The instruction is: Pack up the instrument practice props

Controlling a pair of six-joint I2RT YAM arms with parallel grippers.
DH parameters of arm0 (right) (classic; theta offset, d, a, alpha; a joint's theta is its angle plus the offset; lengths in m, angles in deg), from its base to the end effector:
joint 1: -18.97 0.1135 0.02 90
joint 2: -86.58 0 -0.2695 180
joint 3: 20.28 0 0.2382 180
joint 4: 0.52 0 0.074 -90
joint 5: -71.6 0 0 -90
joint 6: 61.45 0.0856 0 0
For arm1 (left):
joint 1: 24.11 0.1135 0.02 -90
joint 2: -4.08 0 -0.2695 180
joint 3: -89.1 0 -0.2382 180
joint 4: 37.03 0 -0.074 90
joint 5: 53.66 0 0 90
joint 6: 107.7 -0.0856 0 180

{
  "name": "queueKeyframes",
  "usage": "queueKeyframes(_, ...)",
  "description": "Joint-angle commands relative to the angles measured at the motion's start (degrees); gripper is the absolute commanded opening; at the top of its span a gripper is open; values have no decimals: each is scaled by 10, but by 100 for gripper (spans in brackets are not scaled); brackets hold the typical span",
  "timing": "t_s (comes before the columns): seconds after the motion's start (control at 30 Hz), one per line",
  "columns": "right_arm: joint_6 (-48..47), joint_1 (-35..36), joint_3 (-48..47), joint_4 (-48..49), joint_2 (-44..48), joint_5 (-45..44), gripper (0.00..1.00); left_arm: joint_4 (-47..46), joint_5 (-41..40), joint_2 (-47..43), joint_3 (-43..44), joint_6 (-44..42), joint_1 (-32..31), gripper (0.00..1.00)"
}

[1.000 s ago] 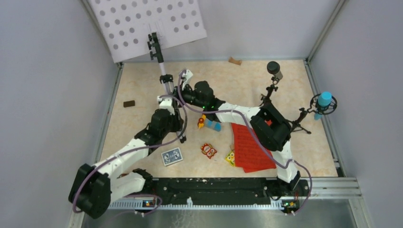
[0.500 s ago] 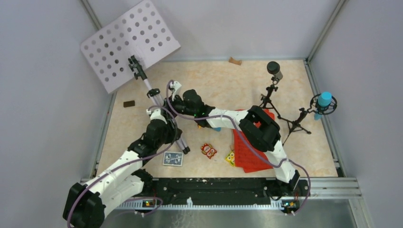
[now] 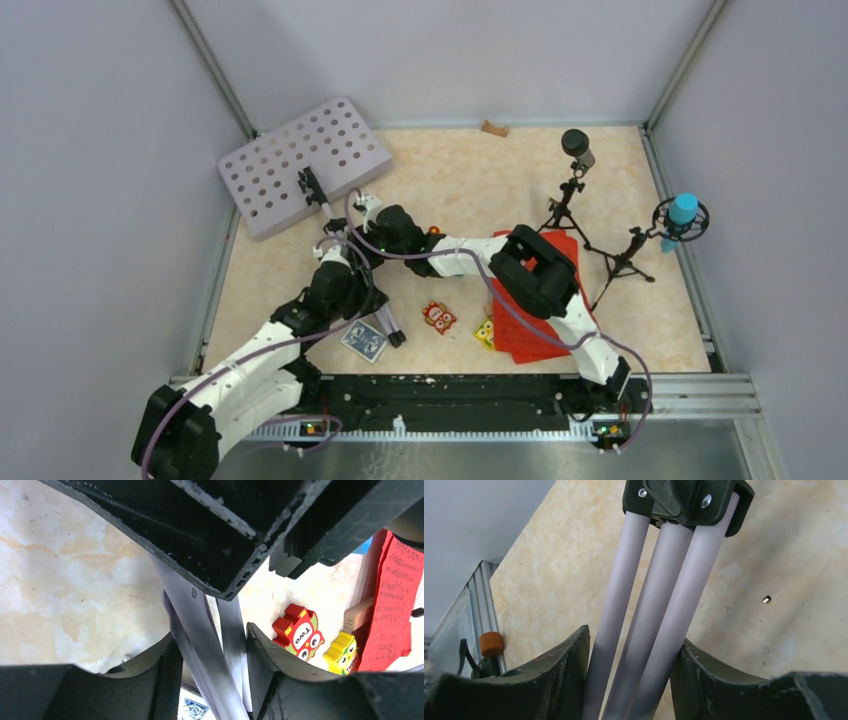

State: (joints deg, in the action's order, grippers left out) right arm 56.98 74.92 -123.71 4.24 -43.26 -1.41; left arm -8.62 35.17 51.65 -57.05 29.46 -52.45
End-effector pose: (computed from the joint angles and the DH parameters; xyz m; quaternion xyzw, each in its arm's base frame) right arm 0.2877 0.4704 0.1570 -0.2752 0.7750 0.4637 0.3295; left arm 0.1662 -0.0877 0.1489 -0.1535 0.9010 -0.2410 0.3265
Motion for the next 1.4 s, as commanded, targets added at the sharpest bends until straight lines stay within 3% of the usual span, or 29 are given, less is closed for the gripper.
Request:
queueKeyframes(0.0,-118,11,14,86,39,-17,0,-25,-85,7,4,-44,12,0)
queueKeyframes(0.13,-123,10,9,77,32,-41,0,-36,-92,13,1,-47,12,1)
queueKeyframes(0.3,-137,-1,-41,31,8,-64,5,-73,-95,54,21,-79,13,21)
queueKeyframes(0.37,-143,-5,-46,19,8,-83,17,-58,-96,83,51,-96,13,33)
queueKeyframes(0.53,-187,-5,-24,-5,36,-123,62,-36,-97,103,98,-115,13,71)
queueKeyframes(0.63,-211,-8,-6,-24,65,-156,71,-21,-109,84,106,-114,13,91)
queueKeyframes(0.7,-207,-12,-2,-40,86,-168,73,-9,-116,68,111,-116,13,98)
queueKeyframes(0.97,-150,-16,34,-123,197,-289,78,59,-143,-18,158,-141,13,99)
queueKeyframes(1.2,-86,-18,-11,-453,247,-399,80,64,-118,-67,205,-230,13,99)
queueKeyframes(1.37,-76,-18,68,-535,347,-431,79,14,-64,-90,218,-266,13,99)
